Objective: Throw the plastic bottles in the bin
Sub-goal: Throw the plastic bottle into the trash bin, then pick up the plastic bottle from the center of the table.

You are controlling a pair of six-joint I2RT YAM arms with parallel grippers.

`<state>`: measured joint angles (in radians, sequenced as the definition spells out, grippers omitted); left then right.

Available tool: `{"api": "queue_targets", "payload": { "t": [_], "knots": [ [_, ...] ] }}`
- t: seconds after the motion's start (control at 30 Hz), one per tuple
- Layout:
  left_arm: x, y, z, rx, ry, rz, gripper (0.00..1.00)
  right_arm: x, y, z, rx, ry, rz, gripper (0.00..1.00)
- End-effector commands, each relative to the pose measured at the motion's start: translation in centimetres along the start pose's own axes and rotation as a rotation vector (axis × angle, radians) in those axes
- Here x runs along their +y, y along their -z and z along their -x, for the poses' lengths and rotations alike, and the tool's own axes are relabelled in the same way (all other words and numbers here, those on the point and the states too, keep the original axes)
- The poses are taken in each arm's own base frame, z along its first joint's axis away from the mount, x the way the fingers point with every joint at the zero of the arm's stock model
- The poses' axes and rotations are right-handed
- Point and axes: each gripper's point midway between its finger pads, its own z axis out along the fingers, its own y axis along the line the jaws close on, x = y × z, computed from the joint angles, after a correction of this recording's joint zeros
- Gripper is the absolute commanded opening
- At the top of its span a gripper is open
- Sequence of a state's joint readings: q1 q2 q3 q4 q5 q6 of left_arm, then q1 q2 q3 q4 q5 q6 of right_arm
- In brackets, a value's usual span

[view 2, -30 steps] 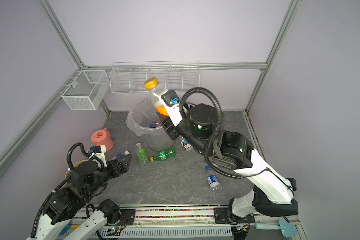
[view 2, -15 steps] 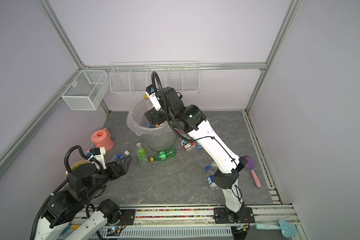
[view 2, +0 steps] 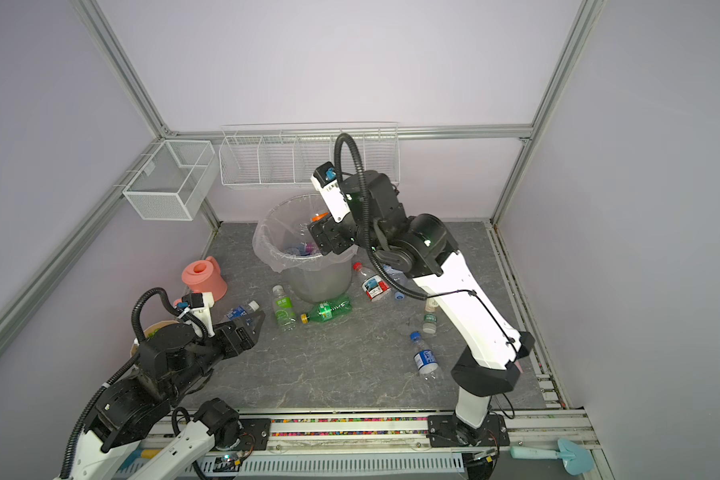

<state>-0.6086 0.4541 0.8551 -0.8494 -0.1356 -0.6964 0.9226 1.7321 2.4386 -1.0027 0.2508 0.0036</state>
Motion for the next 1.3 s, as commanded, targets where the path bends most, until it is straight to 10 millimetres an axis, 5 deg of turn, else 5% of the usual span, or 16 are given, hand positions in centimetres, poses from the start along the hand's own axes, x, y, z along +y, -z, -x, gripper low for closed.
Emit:
{"api": "queue_targets", "payload": {
  "t": [0.0,0.17,0.5,0.93,1.27],
  "knots": [
    [-0.9,0.1,0.4,0.012,-0.027,-0.026,0.98,-0.1,1.0,0.1,-0.023,0.006,-0.014,0.90],
    [-2.1,-1.6,-0.7,0.083,-0.057,-0.066,0.98,-0.6,3.0,-0.4,-0.048,0.002,-0.024,0.90],
    [-2.9,-7.2,-3.2,0.218,-0.125,-0.073,0.98,-1.2,5.8,-5.0,-0.035,-0.020,-0.021,0.89],
    [-1.5,-14.3,-6.8,0.358,-0.195,0.002,0.98,-3.1,8.7,-11.5,0.009,-0.090,-0.093,0.88],
    [-1.1,-19.4,-10.0,0.476,-0.264,0.000,0.98,-3.1,9.1,-16.0,0.053,-0.151,-0.081,0.88]
  ]
}}
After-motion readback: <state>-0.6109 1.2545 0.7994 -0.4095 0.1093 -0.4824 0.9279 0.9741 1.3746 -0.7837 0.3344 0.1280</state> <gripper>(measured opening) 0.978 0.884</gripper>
